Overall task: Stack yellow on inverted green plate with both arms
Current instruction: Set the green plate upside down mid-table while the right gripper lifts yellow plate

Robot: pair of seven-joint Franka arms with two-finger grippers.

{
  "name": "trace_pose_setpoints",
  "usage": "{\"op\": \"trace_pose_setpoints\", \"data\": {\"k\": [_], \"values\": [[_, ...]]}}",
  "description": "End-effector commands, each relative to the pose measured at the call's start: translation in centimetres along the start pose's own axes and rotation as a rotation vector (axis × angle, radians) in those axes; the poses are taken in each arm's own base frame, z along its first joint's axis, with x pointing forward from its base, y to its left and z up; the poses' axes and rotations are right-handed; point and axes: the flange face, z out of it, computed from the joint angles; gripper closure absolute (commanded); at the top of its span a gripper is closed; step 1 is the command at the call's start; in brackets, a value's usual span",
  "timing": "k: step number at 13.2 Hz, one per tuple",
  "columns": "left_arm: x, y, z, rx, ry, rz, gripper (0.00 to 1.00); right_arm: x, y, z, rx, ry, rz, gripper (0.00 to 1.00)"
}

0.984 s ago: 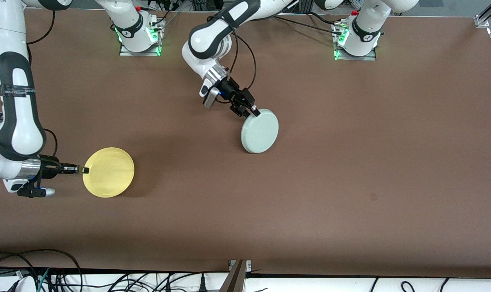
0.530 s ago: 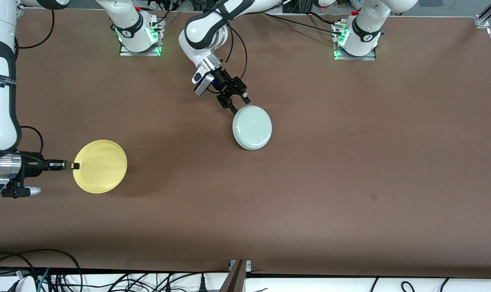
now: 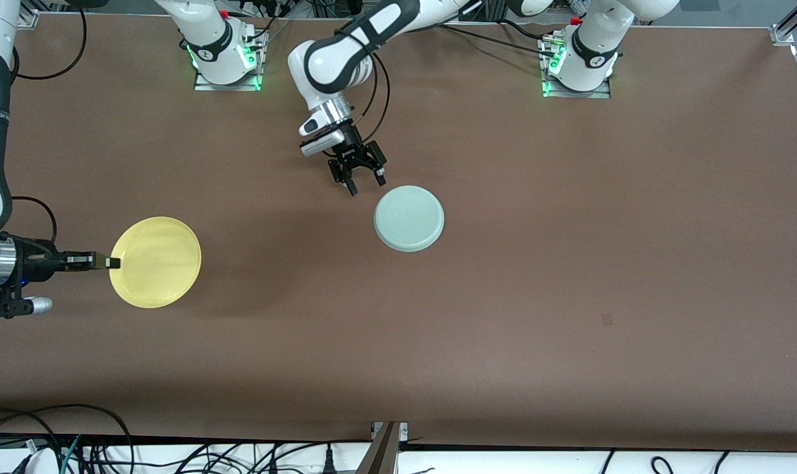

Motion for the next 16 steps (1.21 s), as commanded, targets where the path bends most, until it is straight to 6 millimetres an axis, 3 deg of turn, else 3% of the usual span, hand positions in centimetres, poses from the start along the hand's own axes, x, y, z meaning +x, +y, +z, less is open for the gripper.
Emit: {"op": "trace_pose_setpoints", "data": {"k": [1,3,5,7,10,12,14,16], "values": [[6.0,-2.9,2.3,-0.117,-0.179,-0.154,0.00,0.1,-2.5,0.3,0.032,-0.017,-0.042,1.00],[10.6,-5.6,5.7,-0.206,-0.278,-0.233,0.00,0.3,-4.0,1.1,0.042,-0.029,-0.058,1.00],[14.7,-10.2,8.9,-0.254,-0.401,-0.278,0.00,0.7,-6.4,2.2,0.042,-0.043,-0.070,1.00],[19.0,-15.9,11.6,-0.337,-0.511,-0.300,0.00,1.1,-8.5,3.5,0.034,-0.055,-0.055,1.00],[24.6,-26.5,16.6,-0.451,-0.559,-0.237,0.00,1.3,-11.6,5.9,0.019,-0.042,-0.029,1.00],[26.4,-32.1,17.8,-0.453,-0.588,-0.260,0.00,0.6,-14.9,8.3,0.011,-0.028,-0.012,1.00],[27.3,-36.8,16.3,-0.428,-0.639,-0.212,0.00,-1.4,-17.7,11.8,0.013,0.003,-0.004,1.00],[28.1,-44.9,16.8,-0.504,-0.730,-0.162,0.00,-3.9,-21.4,15.9,0.012,0.071,0.031,1.00]]}}
